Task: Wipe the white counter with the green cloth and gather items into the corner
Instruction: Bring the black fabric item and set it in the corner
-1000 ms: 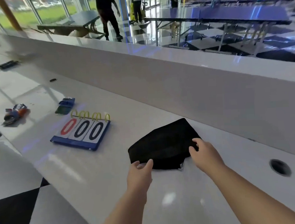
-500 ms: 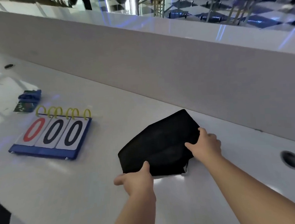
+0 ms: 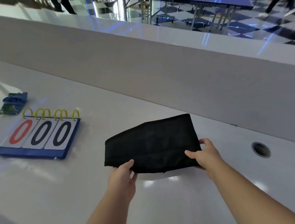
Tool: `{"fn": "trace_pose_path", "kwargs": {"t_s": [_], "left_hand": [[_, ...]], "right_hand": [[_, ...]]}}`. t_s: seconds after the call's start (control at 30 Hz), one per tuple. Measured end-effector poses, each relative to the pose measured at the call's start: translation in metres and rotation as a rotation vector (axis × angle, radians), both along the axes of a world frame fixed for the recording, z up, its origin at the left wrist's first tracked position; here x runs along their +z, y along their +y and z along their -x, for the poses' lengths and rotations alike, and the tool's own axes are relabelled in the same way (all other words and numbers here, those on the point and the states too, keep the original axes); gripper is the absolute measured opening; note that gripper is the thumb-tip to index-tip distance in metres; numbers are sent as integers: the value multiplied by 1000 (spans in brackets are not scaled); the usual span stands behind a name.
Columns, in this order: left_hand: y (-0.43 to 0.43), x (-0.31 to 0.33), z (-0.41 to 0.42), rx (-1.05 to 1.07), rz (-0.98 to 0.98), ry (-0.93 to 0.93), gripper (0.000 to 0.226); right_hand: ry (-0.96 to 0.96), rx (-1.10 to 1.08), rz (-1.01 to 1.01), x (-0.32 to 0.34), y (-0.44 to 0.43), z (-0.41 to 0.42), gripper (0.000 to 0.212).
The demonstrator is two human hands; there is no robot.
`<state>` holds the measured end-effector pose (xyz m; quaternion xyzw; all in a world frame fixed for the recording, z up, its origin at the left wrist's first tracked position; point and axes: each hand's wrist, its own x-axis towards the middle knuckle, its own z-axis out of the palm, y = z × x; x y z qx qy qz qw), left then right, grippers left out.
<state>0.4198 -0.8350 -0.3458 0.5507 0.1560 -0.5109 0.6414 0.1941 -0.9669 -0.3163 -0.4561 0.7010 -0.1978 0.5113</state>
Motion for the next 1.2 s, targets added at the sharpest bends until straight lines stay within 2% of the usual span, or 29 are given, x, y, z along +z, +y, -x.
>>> {"fn": "trace_pose_path", "kwargs": {"t_s": [0.2, 0.33, 0.43, 0.57, 0.83, 1.07, 1.2], "left_hand": [[31, 22, 26, -77, 231, -2, 40], [52, 47, 66, -134, 334, -38, 31], [72, 68, 104, -213, 382, -128, 30], [96, 96, 161, -208, 433, -201, 29], [145, 164, 283, -248, 567, -262, 31], [157, 178, 401, -425, 676, -141, 48], [143, 173, 451, -521, 665, -78, 54]], "right_hand": [[-168, -56, 14, 25, 47, 50, 51], [-243, -73, 48, 49, 83, 98, 52], [-282, -66, 88, 68, 110, 143, 47], [-381, -56, 117, 91, 147, 210, 49], [-546, -38, 159, 134, 210, 332, 55], [-553, -123, 183, 151, 250, 446, 50], [-541, -227, 177, 147, 261, 491, 52]]}}
